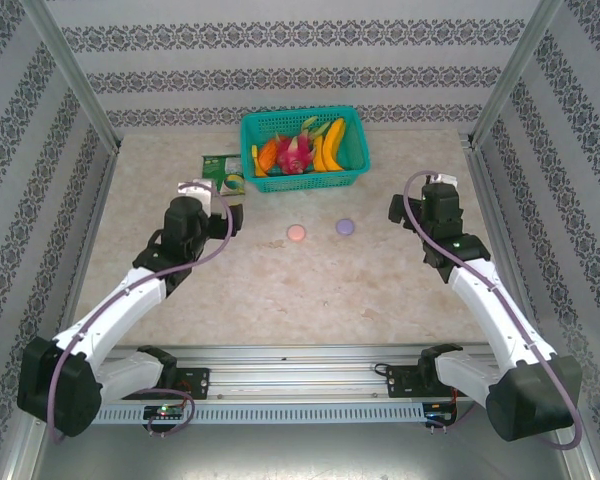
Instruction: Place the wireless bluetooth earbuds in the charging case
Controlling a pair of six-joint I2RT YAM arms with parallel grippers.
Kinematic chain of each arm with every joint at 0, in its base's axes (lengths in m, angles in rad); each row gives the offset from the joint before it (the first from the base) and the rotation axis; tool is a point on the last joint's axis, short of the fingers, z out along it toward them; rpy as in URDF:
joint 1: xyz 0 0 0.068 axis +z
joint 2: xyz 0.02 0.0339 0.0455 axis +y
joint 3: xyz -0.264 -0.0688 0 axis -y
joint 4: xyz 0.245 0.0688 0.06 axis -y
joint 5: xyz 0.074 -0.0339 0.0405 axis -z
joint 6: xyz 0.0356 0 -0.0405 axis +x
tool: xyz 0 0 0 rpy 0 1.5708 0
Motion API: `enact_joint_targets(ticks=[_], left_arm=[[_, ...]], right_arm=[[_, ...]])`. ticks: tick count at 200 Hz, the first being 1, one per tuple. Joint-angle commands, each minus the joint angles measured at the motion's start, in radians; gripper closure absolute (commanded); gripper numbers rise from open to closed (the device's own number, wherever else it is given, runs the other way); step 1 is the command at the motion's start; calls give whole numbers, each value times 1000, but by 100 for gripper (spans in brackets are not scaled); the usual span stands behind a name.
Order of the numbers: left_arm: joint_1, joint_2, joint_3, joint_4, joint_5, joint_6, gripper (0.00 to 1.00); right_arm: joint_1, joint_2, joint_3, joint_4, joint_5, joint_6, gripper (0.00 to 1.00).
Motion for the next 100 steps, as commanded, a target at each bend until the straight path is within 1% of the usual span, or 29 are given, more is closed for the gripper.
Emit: enact_joint_targets(ticks=[1,15,36,70,100], left_arm=[[8,-29,-52,195,-67,154,0],[8,-22,-59,188,-76,194,0],[17,-5,-87,232,-106,230,0],[81,57,-160,365,-130,214,0],[117,129,-249,528,-173,229,0]], right_arm=[[-16,14,-68,153,151,-131,2],[-30,20,-124,248,156,-155,2],[-61,52,-183,348,143,-168,2],[-95,145,-249,501,153,-174,2],[-118,222,-301,662,167,-186,2]])
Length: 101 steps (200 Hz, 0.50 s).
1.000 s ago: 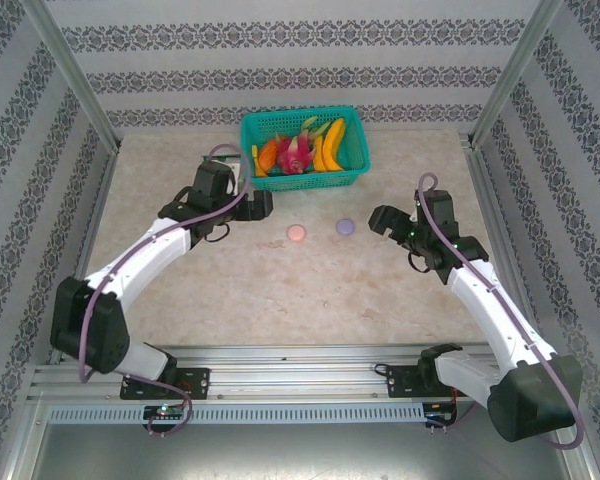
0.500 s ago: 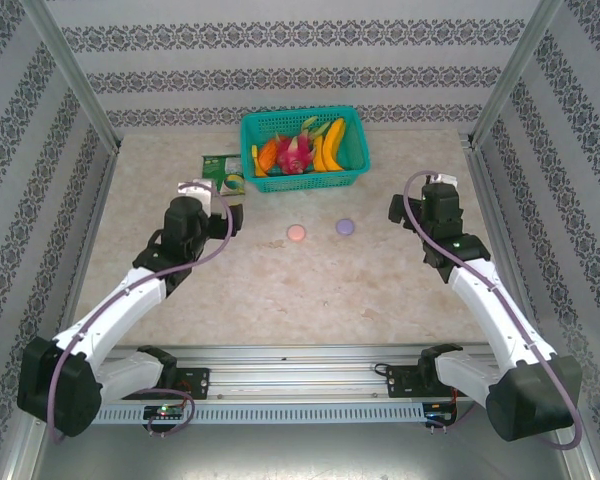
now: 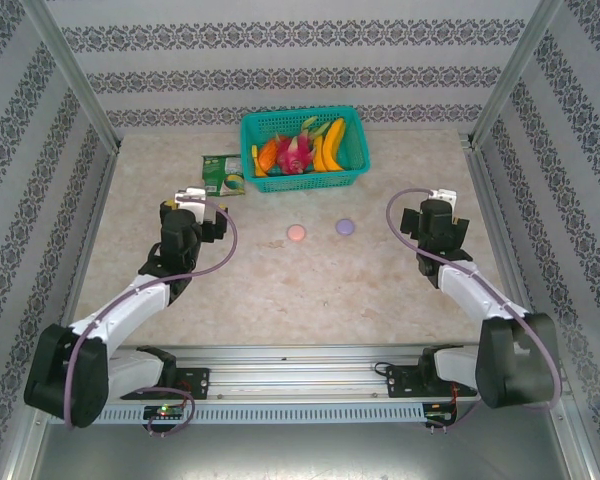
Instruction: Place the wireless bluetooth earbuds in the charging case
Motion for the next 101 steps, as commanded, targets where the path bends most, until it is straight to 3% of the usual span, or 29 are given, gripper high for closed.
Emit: enact_joint_targets(ticks=[1,37,50,61,78,101], left_arm=[[30,43,-65,186,-50,30,0],[105,140,-156,325,-36,5,0],[149,182,-189,396,31,-19,0],[180,224,-206,448,89,-38,0],[208,291,-204,501,184,-39,0],[221,381,-174,533,267,-17,0]], right_arm=[[-21,46,-45,209,37,-28,2],[-43,141,-156,498,-67,-19,2],[-34,184,-210,663,-138,-59,2],[-30,189,-230,689,-243,-102,2],[-35,297,-311,965,-336,-130,2],[-48,247,-261,763,-355,-124,2]])
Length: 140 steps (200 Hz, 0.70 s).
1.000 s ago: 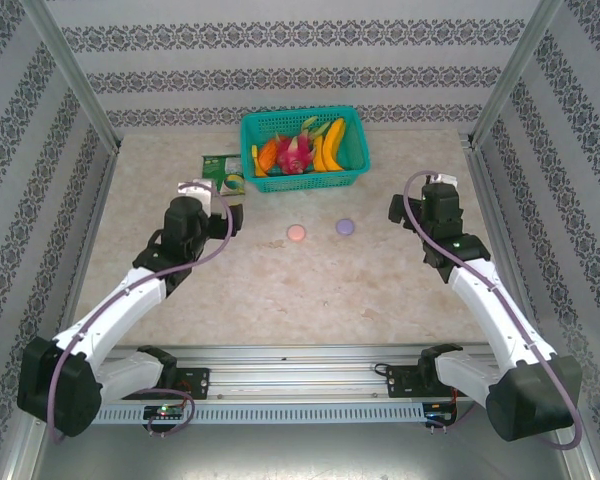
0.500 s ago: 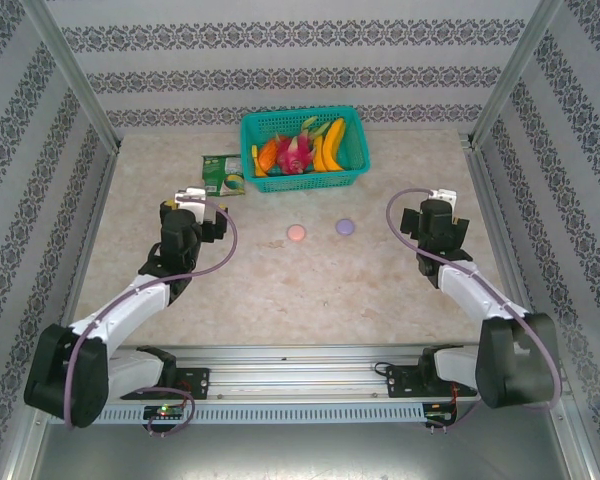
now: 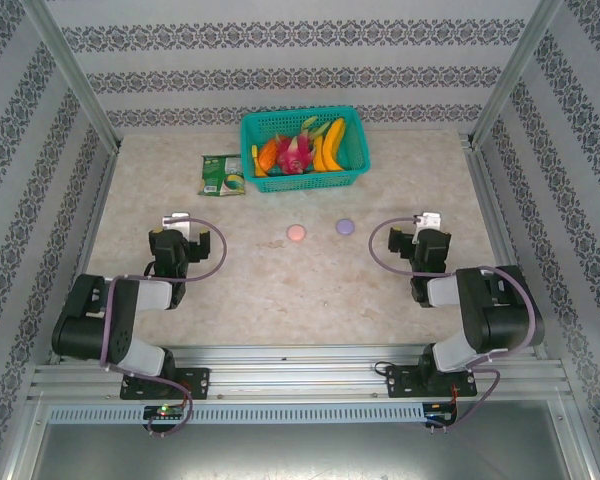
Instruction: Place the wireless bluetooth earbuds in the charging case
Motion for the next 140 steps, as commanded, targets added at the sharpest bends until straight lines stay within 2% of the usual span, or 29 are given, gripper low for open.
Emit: enact_joint_targets(ticks=[1,10,38,121,140], left_arm=[[16,66,25,134,134,-3,0],[33,53,43,71,171,-13,0],[73,63,75,26,223,-46,0],[74,64,77,24,221,-45,0],[74,64,79,24,221,-45,0]], right_arm=[[-10,-22,24,78,-112,-30,2],[-12,1,63,95,-105,-18,2],[-15,-12,72,50,-110,-21,2],[-9,-12,74,47,-103,-24,2],[-26,-8,81,37,-134,-13,2]])
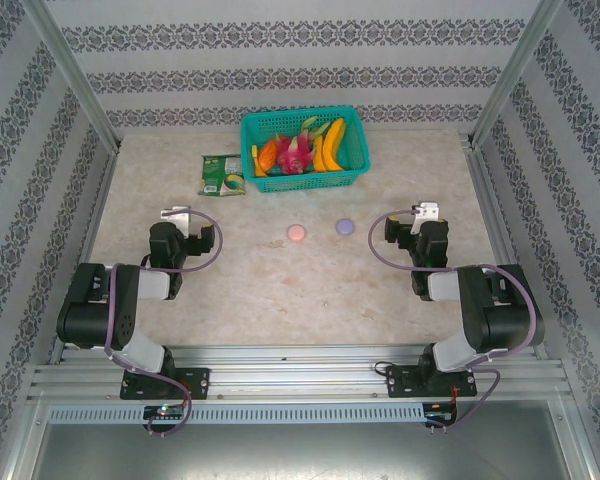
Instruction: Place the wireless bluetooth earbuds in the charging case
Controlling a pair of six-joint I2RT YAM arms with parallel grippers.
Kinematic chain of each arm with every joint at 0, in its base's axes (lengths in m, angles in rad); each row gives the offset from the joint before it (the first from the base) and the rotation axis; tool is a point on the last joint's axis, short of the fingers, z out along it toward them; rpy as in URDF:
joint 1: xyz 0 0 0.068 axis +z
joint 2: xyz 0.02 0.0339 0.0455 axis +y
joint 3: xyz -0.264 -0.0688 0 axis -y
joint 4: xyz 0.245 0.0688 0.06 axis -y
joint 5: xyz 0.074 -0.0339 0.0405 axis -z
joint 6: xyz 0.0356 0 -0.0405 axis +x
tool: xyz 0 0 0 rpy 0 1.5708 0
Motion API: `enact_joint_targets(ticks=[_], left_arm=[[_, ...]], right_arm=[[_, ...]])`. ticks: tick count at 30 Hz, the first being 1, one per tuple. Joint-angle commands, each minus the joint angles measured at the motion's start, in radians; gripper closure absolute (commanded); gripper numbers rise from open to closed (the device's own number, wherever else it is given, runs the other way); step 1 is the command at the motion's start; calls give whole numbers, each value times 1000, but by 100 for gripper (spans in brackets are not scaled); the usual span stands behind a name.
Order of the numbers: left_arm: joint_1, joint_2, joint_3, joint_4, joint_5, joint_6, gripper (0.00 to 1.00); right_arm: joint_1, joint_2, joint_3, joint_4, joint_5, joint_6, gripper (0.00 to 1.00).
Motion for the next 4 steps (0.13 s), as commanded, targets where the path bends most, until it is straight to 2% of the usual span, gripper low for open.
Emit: enact_joint_targets(ticks=[1,4], left_arm=[[9,4,12,8,23,-17,0],[8,5,12,10,23,-17,0]], right_arm=[[-17,-7,21,9,-46,-2,2],[-12,-16,9,24,-41,-13,2]])
